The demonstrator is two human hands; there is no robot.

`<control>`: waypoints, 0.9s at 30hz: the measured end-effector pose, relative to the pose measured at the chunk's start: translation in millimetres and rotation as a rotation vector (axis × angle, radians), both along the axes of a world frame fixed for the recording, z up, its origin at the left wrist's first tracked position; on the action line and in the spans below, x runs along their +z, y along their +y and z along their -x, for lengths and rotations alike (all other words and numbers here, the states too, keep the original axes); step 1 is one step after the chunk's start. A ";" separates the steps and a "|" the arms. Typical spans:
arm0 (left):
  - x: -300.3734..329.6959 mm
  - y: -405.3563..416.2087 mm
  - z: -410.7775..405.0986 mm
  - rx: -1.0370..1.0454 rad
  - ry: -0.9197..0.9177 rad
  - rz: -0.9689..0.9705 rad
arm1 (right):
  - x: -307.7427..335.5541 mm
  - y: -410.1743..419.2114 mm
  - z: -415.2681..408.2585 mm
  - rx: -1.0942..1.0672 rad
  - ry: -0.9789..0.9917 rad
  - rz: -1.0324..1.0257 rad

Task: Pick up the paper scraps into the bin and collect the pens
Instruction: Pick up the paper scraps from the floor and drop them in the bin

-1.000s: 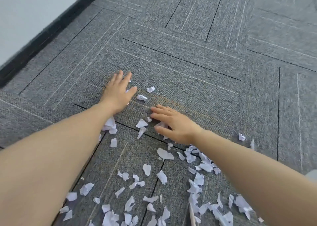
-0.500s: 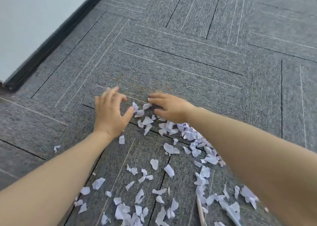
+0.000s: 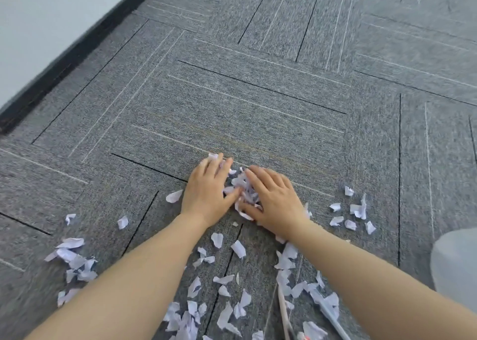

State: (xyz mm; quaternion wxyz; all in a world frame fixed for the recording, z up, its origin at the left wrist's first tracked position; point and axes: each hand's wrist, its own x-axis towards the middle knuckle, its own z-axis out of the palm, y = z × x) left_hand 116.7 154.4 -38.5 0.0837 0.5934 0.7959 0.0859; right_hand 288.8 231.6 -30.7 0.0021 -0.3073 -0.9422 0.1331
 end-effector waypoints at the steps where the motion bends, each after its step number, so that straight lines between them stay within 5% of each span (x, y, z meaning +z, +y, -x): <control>1: 0.8 1.7 -1.1 0.017 0.039 -0.015 | 0.9 2.3 4.4 -0.012 0.004 -0.049; 5: 3.9 -2.8 -6.6 -0.046 0.104 -0.155 | 0.3 5.5 9.0 0.053 0.091 -0.144; 11: 17.8 -15.9 -9.9 -0.161 0.051 -0.042 | 11.8 -2.9 -17.4 -0.022 0.024 -0.040; 16: 64.1 1.2 -27.1 0.044 -0.313 -0.161 | 92.0 5.4 -47.2 -0.385 0.355 0.225; 19: 135.3 36.9 -74.9 -0.025 -0.453 -0.347 | 162.7 11.7 -77.2 -0.552 0.652 0.290; 23: 236.2 69.8 -175.7 -0.188 -0.876 -0.558 | 256.4 14.7 -145.9 -0.719 1.008 0.178; 27: 307.1 91.4 -286.0 -0.421 -1.233 -0.585 | 310.5 4.5 -237.6 -0.919 1.216 0.107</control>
